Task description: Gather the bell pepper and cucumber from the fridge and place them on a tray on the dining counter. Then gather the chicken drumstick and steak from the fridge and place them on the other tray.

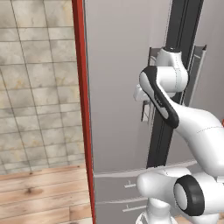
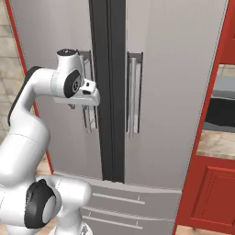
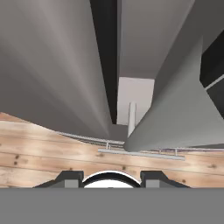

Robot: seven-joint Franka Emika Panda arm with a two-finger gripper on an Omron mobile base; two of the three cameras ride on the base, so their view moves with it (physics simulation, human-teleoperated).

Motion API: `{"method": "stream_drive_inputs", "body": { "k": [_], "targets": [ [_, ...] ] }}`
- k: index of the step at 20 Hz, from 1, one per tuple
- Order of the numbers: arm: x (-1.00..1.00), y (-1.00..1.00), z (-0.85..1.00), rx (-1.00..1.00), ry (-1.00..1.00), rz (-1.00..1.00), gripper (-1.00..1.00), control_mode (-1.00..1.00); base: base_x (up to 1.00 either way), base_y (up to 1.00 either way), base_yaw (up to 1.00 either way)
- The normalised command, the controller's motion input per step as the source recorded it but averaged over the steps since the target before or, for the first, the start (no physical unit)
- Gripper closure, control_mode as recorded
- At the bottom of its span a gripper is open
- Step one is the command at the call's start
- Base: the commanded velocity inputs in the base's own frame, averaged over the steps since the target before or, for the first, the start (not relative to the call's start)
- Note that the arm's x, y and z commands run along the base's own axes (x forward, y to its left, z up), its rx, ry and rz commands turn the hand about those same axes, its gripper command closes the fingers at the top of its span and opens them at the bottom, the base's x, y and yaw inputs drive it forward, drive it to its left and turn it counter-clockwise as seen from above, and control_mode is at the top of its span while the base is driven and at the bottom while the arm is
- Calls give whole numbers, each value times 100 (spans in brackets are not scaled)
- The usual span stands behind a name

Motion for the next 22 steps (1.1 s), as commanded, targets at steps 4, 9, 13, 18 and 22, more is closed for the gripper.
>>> {"method": "stream_drive_inputs", "body": {
  "k": [4, 9, 13, 18, 22],
  "targets": [
    [0, 0, 0, 0, 0, 0, -100, 100, -18, 0, 0],
    [0, 0, 0, 0, 0, 0, -100, 100, -53, -47, 0],
    [0, 0, 0, 0, 0, 0, -100, 100, -39, -63, 0],
    [0, 0, 0, 0, 0, 0, -100, 100, -1, -39, 0],
    [0, 0, 0, 0, 0, 0, -100, 100, 13, -1, 0]
  ]
}}
